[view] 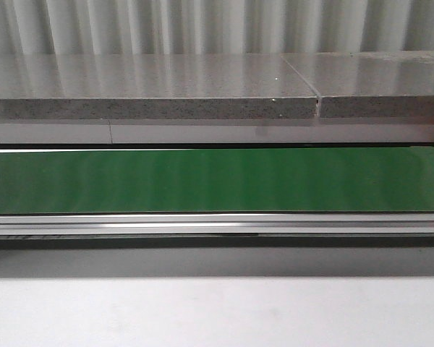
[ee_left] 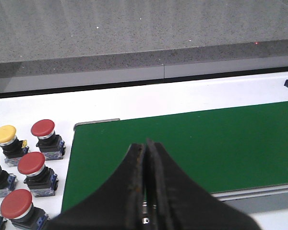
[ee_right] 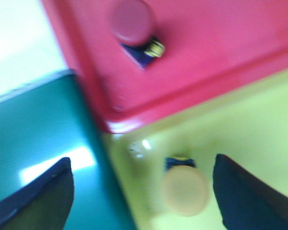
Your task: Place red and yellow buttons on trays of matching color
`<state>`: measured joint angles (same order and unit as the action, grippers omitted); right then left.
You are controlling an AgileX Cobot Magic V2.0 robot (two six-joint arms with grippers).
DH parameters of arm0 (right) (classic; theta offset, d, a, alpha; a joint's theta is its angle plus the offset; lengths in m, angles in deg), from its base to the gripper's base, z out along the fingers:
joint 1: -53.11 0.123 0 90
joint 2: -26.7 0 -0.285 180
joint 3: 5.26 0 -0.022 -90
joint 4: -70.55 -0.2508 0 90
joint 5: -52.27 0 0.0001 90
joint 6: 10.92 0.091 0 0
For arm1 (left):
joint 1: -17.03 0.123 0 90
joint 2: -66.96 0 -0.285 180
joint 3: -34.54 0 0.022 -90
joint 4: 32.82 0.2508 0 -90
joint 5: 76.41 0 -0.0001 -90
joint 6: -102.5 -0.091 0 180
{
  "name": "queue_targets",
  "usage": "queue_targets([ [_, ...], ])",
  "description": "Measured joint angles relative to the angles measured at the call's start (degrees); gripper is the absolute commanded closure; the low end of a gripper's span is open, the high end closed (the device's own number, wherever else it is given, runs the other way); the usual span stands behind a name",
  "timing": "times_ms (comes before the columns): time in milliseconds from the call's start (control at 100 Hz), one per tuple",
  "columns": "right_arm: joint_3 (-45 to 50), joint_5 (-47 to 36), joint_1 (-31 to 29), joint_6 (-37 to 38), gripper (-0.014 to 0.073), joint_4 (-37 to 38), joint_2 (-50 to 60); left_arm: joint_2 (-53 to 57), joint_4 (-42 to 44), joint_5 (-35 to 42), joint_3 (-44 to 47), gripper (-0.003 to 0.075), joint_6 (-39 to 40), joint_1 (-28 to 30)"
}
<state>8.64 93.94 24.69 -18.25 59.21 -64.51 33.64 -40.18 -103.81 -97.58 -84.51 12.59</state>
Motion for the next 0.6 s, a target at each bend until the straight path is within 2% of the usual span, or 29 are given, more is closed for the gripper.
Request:
queue_targets([
  [310,1.14,-2.0,18.94,-6.33,0.0001,-0.56,10.28,0.0,0.0,0.0,0.0,0.074,0.0,0.0],
  [450,4.36,-3.96,23.82,-8.11,0.0003,-0.61,14.23,0.0,0.0,0.0,0.0,0.074,0.0,0.0],
  [600,8.72,-5.48,24.99,-8.55,0.0003,-0.7,18.92,0.0,0.0,0.0,0.0,0.074,0.0,0.0],
])
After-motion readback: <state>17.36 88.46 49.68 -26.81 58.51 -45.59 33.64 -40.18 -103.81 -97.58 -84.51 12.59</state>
